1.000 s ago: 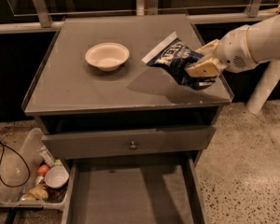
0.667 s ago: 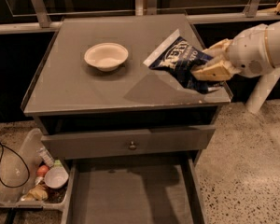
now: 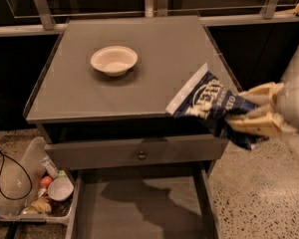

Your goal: Place blue chip bag into middle drawer

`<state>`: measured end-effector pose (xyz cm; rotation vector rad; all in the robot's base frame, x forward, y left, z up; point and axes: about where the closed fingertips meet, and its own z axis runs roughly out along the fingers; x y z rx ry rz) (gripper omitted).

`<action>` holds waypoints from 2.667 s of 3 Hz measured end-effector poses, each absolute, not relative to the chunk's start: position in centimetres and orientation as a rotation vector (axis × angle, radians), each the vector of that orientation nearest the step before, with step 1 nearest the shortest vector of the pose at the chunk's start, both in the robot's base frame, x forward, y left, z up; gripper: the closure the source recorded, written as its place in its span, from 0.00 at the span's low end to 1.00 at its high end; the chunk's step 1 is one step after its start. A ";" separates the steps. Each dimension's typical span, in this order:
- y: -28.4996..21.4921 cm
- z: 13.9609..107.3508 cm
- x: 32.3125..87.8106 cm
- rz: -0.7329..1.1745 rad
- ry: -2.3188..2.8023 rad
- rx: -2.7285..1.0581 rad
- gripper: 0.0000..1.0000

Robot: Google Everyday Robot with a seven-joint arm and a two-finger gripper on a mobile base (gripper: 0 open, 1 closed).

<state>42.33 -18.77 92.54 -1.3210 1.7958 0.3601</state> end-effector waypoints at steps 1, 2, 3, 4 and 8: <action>-19.1 88.3 37.7 0.391 1.838 -1.316 1.00; -20.6 81.4 36.7 0.423 1.930 -1.285 1.00; -20.5 81.4 36.7 0.423 1.930 -1.286 1.00; -19.8 80.6 36.8 0.438 1.916 -1.303 1.00; -15.2 59.0 40.7 0.571 2.036 -1.179 1.00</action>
Offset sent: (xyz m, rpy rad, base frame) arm -0.0608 -0.0433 -0.1940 -0.0191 0.2199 -0.0987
